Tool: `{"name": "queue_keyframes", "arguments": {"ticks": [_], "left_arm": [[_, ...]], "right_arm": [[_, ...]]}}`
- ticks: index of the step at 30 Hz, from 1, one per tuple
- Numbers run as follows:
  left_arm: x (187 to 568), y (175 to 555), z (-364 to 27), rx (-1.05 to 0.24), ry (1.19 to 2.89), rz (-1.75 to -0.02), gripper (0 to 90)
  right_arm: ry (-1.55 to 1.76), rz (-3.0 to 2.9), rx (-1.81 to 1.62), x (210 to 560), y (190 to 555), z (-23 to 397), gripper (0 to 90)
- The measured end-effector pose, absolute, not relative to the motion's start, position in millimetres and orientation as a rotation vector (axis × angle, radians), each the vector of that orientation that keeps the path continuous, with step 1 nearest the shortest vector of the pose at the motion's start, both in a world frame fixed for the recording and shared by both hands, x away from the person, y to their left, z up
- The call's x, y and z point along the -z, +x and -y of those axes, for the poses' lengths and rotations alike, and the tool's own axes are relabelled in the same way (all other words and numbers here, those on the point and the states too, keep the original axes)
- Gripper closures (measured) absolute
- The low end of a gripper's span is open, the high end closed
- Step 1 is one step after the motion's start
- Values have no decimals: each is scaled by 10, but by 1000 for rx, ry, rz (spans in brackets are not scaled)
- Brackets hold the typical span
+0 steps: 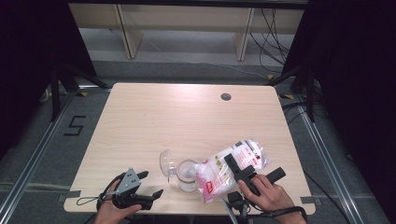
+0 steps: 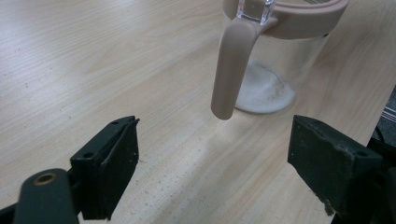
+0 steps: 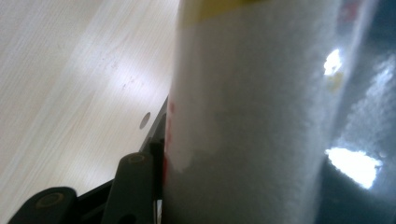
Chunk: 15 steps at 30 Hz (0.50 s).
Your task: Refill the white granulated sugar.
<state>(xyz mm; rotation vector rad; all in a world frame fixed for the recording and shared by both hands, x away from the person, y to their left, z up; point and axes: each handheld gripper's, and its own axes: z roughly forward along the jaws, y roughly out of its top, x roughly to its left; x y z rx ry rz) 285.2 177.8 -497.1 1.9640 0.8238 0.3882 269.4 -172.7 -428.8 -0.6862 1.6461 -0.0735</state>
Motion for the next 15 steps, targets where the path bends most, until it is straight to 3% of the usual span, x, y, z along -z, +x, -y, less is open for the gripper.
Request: {"name": "queue_keyframes", "arguments": {"ticks": [15], "left_arm": [[4977,2854,-1774,-386,1963,-826,162]], "right_arm": [[-720,-1642,70,4265,2706,1643,569]]}}
